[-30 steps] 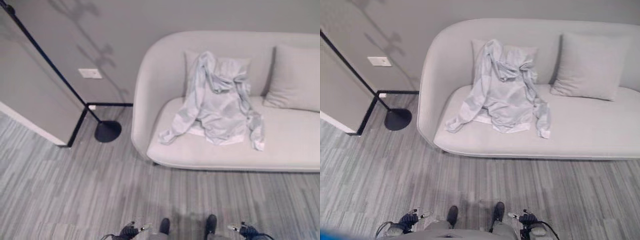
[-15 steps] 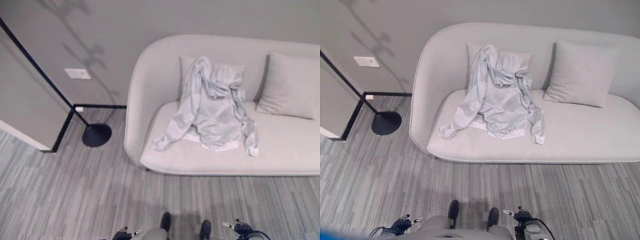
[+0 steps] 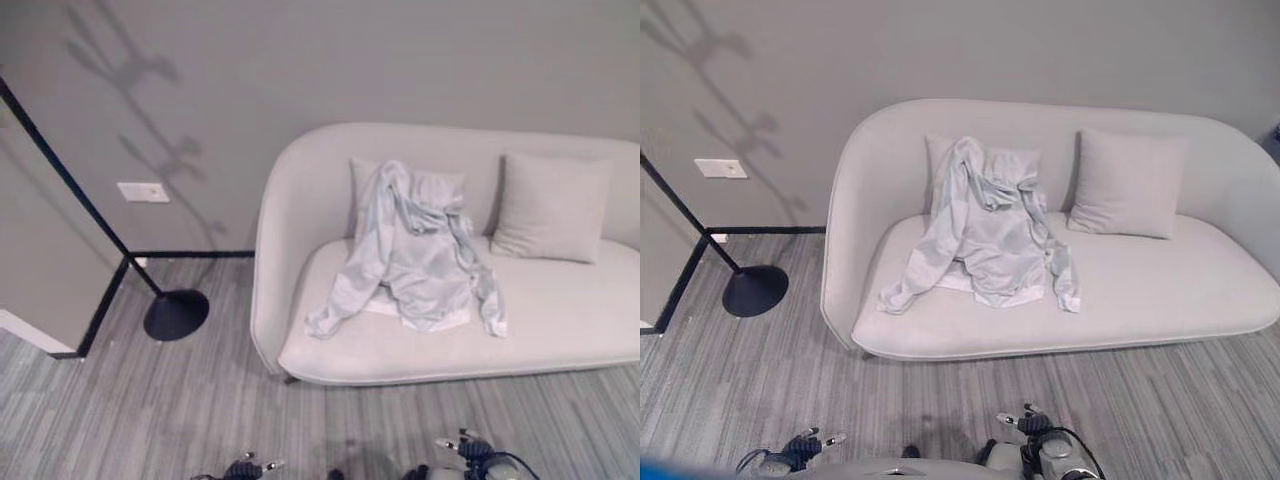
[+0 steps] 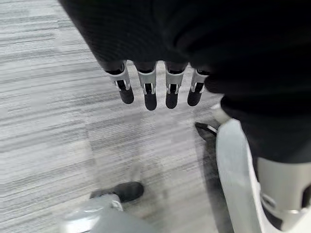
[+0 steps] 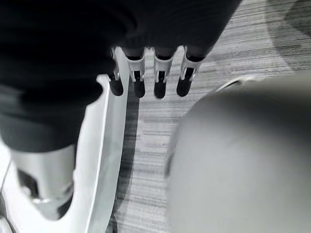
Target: Hang the clothes on the sofa on the clothes rack.
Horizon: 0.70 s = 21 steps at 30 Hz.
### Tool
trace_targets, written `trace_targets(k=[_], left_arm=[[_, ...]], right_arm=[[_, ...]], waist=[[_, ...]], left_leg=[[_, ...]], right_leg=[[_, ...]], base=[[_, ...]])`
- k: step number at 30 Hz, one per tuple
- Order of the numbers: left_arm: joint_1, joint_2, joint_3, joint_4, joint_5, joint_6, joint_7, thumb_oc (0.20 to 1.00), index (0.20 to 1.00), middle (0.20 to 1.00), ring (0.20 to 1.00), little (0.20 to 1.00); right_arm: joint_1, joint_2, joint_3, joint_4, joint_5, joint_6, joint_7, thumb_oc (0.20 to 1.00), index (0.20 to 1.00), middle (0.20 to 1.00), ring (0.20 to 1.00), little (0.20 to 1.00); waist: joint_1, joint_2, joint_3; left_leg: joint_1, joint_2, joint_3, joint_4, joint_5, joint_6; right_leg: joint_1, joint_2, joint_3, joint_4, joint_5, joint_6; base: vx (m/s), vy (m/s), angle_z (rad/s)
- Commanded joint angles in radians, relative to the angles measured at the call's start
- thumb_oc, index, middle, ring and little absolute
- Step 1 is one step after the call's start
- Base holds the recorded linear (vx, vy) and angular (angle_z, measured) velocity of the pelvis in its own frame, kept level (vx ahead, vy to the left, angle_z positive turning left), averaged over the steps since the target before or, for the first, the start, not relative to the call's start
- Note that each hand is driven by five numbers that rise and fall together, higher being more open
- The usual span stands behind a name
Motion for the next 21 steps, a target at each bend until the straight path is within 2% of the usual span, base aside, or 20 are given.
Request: trace_targets(k=[1,2,3,5,6,7,8,10,12,13,15,16,18,19,20,21], left_arm=[[-0.048,0.0,0.019,0.028,-0.036,-0.024,0.018,1.0,1.0,1.0,1.0,1.0],[-0.048,0.0,0.019,0.028,-0.036,-0.024,0.018,1.0,1.0,1.0,1.0,1.0],[-0.05,-0.007,0.011,0.029,-0.034,-0.03,0.023,1.0,1.0,1.0,1.0,1.0],[-0.051,-0.009,0.003,0.031,-0.028,-0.029,0.027,1.0,1.0,1.0,1.0,1.0],[-0.056,-0.012,-0.009,0.026,-0.027,-0.03,0.027,1.0,1.0,1.0,1.0,1.0],[-0.056,-0.012,-0.01,0.026,-0.027,-0.03,0.027,1.0,1.0,1.0,1.0,1.0],[-0.067,-0.012,-0.021,0.027,-0.016,-0.029,0.027,1.0,1.0,1.0,1.0,1.0],[-0.068,0.0,-0.014,0.022,-0.017,-0.032,0.033,1.0,1.0,1.0,1.0,1.0],[-0.069,-0.008,-0.006,0.021,-0.031,-0.028,0.038,1.0,1.0,1.0,1.0,1.0],[-0.068,-0.013,0.002,0.024,-0.049,-0.029,0.042,1.0,1.0,1.0,1.0,1.0],[-0.068,-0.03,0.013,0.024,-0.088,-0.037,0.055,1.0,1.0,1.0,1.0,1.0],[-0.066,-0.033,0.016,0.018,-0.098,-0.042,0.053,1.0,1.0,1.0,1.0,1.0],[-0.071,-0.041,0.014,0.001,-0.112,-0.049,0.056,1.0,1.0,1.0,1.0,1.0],[-0.076,-0.04,0.014,-0.006,-0.117,-0.051,0.056,1.0,1.0,1.0,1.0,1.0],[-0.075,-0.035,0.016,-0.016,-0.127,-0.056,0.052,1.0,1.0,1.0,1.0,1.0],[-0.071,-0.036,0.015,-0.021,-0.124,-0.055,0.051,1.0,1.0,1.0,1.0,1.0]], right_arm=[[-0.014,-0.008,-0.013,-0.042,-0.019,-0.006,-0.013,1.0,1.0,1.0,1.0,1.0],[-0.014,-0.009,-0.013,-0.041,-0.019,-0.006,-0.013,1.0,1.0,1.0,1.0,1.0],[-0.007,-0.011,-0.024,-0.031,-0.017,0.0,-0.017,1.0,1.0,1.0,1.0,1.0],[0.002,-0.011,-0.036,-0.03,-0.012,0.001,-0.021,1.0,1.0,1.0,1.0,1.0],[0.015,-0.013,-0.049,-0.03,-0.004,0.001,-0.023,1.0,1.0,1.0,1.0,1.0],[0.015,-0.014,-0.049,-0.03,-0.004,0.001,-0.023,1.0,1.0,1.0,1.0,1.0],[0.02,-0.018,-0.057,-0.03,-0.003,0.0,-0.022,1.0,1.0,1.0,1.0,1.0],[0.019,-0.022,-0.061,-0.028,-0.009,0.002,-0.021,1.0,1.0,1.0,1.0,1.0],[0.015,-0.029,-0.064,-0.022,-0.011,-0.001,-0.022,1.0,1.0,1.0,1.0,1.0],[0.02,-0.033,-0.064,-0.022,-0.008,-0.004,-0.02,1.0,1.0,1.0,1.0,1.0],[0.026,-0.047,-0.071,-0.021,0.01,-0.025,-0.022,1.0,1.0,1.0,1.0,1.0],[0.025,-0.057,-0.072,-0.02,0.015,-0.025,-0.021,1.0,1.0,1.0,1.0,1.0],[0.016,-0.082,-0.068,-0.006,0.015,-0.035,-0.027,1.0,1.0,1.0,1.0,1.0],[0.012,-0.098,-0.067,0.003,0.011,-0.037,-0.032,1.0,1.0,1.0,1.0,1.0],[0.007,-0.11,-0.06,0.005,0.014,-0.034,-0.03,1.0,1.0,1.0,1.0,1.0],[0.004,-0.114,-0.055,0.004,0.015,-0.034,-0.028,1.0,1.0,1.0,1.0,1.0]], waist=[[0.0,-0.002,0.047],[0.001,0.001,0.048],[-0.017,0.014,0.05],[-0.04,0.019,0.052],[-0.062,0.016,0.057],[-0.063,0.018,0.058],[-0.072,0.009,0.056],[-0.076,-0.007,0.051],[-0.086,-0.004,0.048],[-0.091,0.004,0.046],[-0.093,0.011,0.042],[-0.093,0.018,0.038],[-0.079,0.03,0.03],[-0.068,0.035,0.026],[-0.055,0.035,0.024],[-0.04,0.032,0.02]], left_leg=[[-0.006,0.048,-0.071,-0.031,-0.028,-0.115],[-0.003,0.052,-0.07,-0.031,-0.031,-0.116],[0.022,0.084,-0.089,-0.031,-0.052,-0.132],[0.042,0.122,-0.097,-0.031,-0.061,-0.155],[0.056,0.151,-0.1,-0.031,-0.065,-0.178],[0.058,0.153,-0.101,-0.031,-0.066,-0.179],[0.056,0.158,-0.106,-0.031,-0.068,-0.193],[0.048,0.191,-0.087,-0.031,-0.065,-0.223],[0.059,0.258,-0.07,-0.031,-0.056,-0.26],[0.05,0.292,-0.078,-0.031,-0.036,-0.275],[-0.011,0.322,-0.128,-0.031,0.04,-0.291],[-0.037,0.322,-0.152,-0.031,0.067,-0.293],[-0.106,0.326,-0.2,-0.031,0.181,-0.306],[-0.133,0.321,-0.195,-0.031,0.229,-0.304],[-0.145,0.304,-0.205,-0.031,0.236,-0.294],[-0.147,0.274,-0.22,-0.031,0.194,-0.272]], right_leg=[[0.022,-0.06,0.154,-0.342,0.151,0.051],[0.028,-0.055,0.152,-0.347,0.153,0.05],[-0.02,-0.089,0.186,-0.414,0.191,0.072],[-0.059,-0.103,0.211,-0.414,0.213,0.073],[-0.056,-0.112,0.21,-0.414,0.236,0.073],[-0.053,-0.111,0.208,-0.414,0.235,0.073],[-0.031,-0.105,0.19,-0.414,0.221,0.073],[0.002,-0.097,0.153,-0.414,0.23,0.073],[0.01,-0.065,0.12,-0.395,0.222,0.073],[0.016,-0.044,0.102,-0.368,0.2,0.073],[0.035,-0.009,0.078,-0.362,0.159,0.073],[0.044,-0.001,0.065,-0.369,0.15,0.073],[0.074,0.046,0.037,-0.401,0.115,0.051],[0.087,0.062,0.024,-0.412,0.103,0.041],[0.086,0.074,0.026,-0.414,0.09,0.031],[0.092,0.087,0.026,-0.414,0.068,0.022]], base=[[0.27,-0.257,-0.03],[0.42,-0.381,0.33],[0.35,-0.327,0.47],[0.46,-0.523,0.49],[0.35,-0.455,0.57],[0.36,-0.502,0.75],[0.23,-0.412,0.71],[0.28,-0.595,0.62],[0.28,-0.657,0.62],[0.24,-0.579,0.58],[0.17,-0.472,0.24],[0.15,-0.38,0.1],[0.12,-0.318,0.18],[0.14,-0.343,0.14],[0.17,-0.352,0.22],[0.18,-0.32,0.28]])
